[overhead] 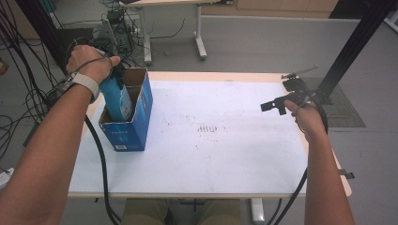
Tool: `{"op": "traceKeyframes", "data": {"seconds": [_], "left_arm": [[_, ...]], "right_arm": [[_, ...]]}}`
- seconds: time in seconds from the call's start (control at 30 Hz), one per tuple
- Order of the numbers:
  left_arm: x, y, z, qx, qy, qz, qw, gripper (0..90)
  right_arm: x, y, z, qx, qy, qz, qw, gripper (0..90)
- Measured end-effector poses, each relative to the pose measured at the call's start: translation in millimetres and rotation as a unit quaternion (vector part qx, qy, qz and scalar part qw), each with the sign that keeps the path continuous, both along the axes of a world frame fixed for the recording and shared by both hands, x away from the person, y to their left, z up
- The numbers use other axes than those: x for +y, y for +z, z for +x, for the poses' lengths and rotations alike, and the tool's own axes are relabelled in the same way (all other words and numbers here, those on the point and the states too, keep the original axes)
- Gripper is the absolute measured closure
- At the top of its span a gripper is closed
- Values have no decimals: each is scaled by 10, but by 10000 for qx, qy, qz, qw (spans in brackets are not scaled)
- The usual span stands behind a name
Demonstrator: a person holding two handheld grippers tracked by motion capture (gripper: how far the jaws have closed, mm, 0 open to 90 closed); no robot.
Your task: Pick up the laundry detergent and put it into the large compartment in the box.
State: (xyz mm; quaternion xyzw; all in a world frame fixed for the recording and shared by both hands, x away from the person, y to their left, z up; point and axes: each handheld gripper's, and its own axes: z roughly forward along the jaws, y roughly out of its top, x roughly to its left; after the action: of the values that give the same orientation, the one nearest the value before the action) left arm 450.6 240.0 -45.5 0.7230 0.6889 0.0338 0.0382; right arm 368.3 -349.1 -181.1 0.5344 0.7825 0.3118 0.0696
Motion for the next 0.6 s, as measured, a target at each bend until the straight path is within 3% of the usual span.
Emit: {"op": "traceKeyframes", "data": {"seconds": [0.6], "left_arm": [[-52, -353, 37, 5, -72, 60, 10000, 387]], "right_arm": [[-34, -76, 4, 14, 21, 0, 10000, 60]]}}
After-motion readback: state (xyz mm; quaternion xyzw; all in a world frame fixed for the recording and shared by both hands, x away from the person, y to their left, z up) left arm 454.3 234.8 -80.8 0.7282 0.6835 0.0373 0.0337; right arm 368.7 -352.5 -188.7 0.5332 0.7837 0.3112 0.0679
